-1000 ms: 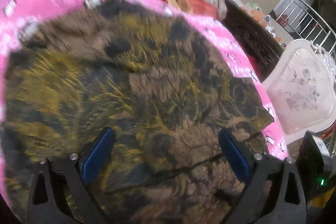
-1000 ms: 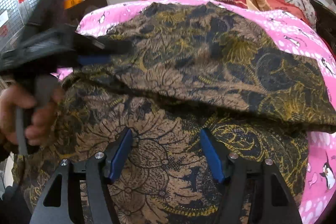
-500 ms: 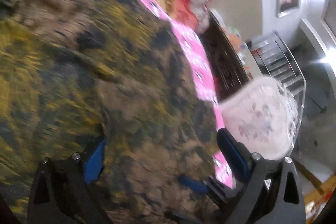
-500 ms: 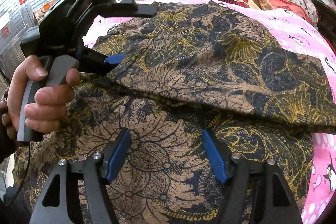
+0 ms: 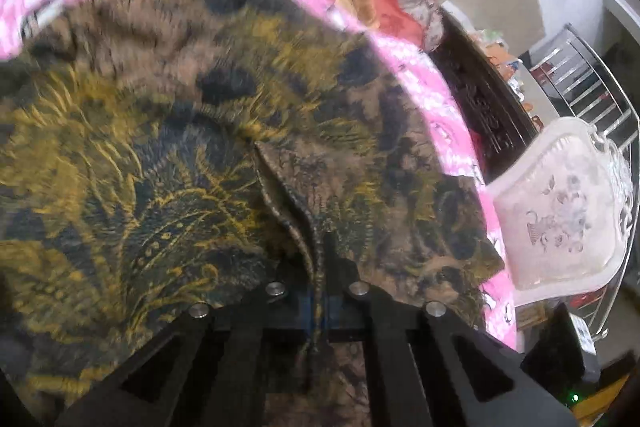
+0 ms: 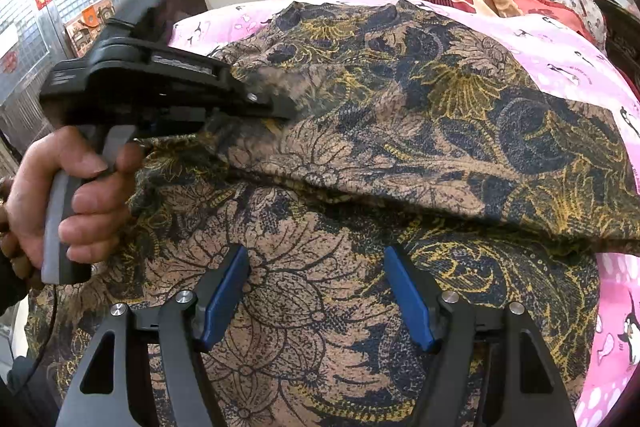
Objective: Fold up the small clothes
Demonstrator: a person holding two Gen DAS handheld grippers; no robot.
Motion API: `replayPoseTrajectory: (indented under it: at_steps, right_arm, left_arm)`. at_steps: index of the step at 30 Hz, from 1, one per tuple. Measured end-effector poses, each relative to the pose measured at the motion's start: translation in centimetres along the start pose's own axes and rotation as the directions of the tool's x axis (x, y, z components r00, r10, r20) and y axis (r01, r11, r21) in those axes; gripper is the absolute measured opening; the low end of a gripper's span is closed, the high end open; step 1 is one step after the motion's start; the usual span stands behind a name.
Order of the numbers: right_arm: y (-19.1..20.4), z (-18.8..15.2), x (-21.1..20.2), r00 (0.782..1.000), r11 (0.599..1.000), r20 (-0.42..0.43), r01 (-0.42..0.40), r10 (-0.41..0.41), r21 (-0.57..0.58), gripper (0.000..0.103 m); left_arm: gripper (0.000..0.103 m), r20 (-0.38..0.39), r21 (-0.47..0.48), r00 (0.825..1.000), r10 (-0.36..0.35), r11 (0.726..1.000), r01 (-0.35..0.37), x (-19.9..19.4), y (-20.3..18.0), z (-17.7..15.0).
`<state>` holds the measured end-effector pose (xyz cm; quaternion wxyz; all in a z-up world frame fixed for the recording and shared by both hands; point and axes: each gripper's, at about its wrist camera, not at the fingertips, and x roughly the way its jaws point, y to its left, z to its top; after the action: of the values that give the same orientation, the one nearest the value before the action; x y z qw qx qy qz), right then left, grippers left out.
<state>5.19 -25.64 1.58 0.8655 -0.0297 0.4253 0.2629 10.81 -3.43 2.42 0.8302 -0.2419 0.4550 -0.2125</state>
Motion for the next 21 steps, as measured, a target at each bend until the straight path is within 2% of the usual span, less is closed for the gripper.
replayPoseTrajectory:
  at_steps: [3, 7, 10, 14, 16, 21]
  right_arm:
    - [0.1, 0.0, 0.1, 1.0, 1.0, -0.002, 0.005, -0.005, -0.003, 0.075]
    - [0.1, 0.0, 0.1, 1.0, 1.0, -0.001, 0.007, -0.007, -0.004, 0.075]
    - [0.1, 0.0, 0.1, 1.0, 1.0, -0.001, 0.008, -0.008, -0.005, 0.075]
    - [0.1, 0.0, 0.1, 1.0, 1.0, 0.0, 0.005, -0.005, -0.002, 0.075]
    - [0.1, 0.0, 0.1, 1.0, 1.0, 0.0, 0.003, -0.003, -0.001, 0.075]
    - [0.0, 0.0, 0.1, 1.0, 1.0, 0.002, -0.002, 0.002, 0.002, 0.075]
  left_arm:
    - [0.003, 0.058, 0.074, 0.998, -0.016, 0.997, 0.011, -3.1, -1.9, 0.1]
    - [0.003, 0.107, 0.117, 0.994, -0.019, 0.993, 0.006, -7.1, -2.5, 1.8]
    - [0.003, 0.126, 0.123, 0.991, 0.035, 0.991, -0.051, -9.5, -0.7, 2.9]
    - [0.003, 0.097, 0.078, 0.983, 0.154, 0.984, -0.162, -10.4, 3.8, 3.6]
    - [0.003, 0.088, 0.06, 0.978, 0.191, 0.979, -0.197, -10.6, 5.7, 3.4]
    - [0.003, 0.083, 0.02, 0.969, 0.234, 0.971, -0.236, -10.4, 8.4, 2.6]
